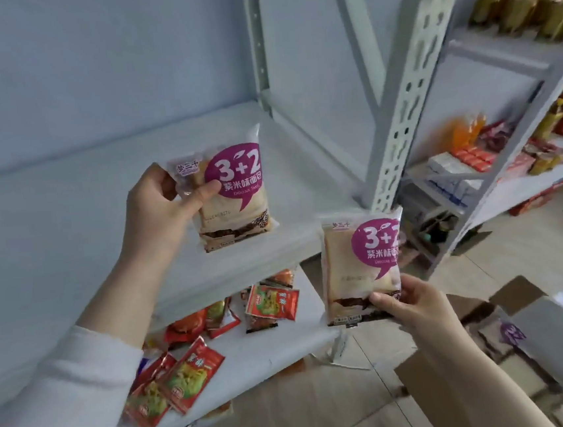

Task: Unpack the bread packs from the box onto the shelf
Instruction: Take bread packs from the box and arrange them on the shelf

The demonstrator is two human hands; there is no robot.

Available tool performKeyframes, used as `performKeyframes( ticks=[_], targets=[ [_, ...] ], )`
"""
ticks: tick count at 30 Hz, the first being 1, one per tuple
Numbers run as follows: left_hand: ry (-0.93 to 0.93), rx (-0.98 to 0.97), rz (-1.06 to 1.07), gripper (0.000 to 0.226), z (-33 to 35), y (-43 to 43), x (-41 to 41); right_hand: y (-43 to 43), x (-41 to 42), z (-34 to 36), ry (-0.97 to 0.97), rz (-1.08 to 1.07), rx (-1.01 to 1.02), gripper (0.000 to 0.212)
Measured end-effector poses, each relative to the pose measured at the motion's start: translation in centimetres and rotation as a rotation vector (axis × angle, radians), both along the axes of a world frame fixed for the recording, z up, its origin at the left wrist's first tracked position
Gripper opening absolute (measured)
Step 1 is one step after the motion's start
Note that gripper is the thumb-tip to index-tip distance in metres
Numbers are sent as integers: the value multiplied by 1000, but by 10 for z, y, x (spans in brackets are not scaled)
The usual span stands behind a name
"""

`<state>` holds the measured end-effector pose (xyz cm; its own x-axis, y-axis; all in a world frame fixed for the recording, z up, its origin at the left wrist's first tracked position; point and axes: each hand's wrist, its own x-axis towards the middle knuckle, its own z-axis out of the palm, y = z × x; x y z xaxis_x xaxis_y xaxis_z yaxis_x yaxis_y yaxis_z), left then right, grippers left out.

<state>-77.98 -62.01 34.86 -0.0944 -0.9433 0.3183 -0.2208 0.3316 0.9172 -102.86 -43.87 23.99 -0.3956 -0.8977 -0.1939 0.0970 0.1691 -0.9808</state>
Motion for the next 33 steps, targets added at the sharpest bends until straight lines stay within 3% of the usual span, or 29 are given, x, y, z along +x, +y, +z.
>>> performKeyframes(
  ticks=[3,6,13,17,22,27,33],
  targets=[
    [32,19,94,40,0,-41,51,-50,39,12,-19,25,-53,27],
    [48,46,108,40,-8,-82,70,-106,53,19,-7,26,-73,35],
    [30,61,136,22,-24,-195,55,-274,36,35,96,-4,-136,18],
    [57,76,126,23,-32,-273,33,-390,20,30,134,40,-161,28],
    [145,89,148,25,-46,-366,4,-515,3,22,242,149,-170,12],
    [190,37,185,27,-56,-420,-13,-578,-10,18,323,179,-202,13],
    [91,-35,302,37,-62,-442,-24,-600,-10,15,418,173,-206,25]
  ],
)
